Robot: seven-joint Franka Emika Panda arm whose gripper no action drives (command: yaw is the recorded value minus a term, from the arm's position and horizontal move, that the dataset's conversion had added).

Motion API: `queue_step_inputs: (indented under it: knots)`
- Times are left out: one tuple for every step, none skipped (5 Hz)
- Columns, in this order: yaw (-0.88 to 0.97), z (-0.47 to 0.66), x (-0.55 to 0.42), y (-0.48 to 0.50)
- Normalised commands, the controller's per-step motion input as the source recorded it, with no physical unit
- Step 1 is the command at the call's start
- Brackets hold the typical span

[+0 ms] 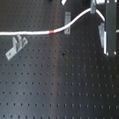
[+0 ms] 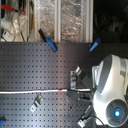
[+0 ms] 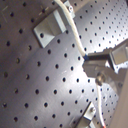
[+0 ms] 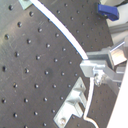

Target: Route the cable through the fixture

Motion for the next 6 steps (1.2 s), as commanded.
queue_step_inputs:
  knots:
    - [-0.35,0.41,-0.157,-0.088]
    - [0.00,0.00,-0.048,-0.009]
    - [0.28,0.04,-0.582,0.028]
    - [0.00,0.00,0.111,0.078]
    - [0.05,0.00,-0.037,0.076]
    - [0.05,-0.08,0.025,0.006]
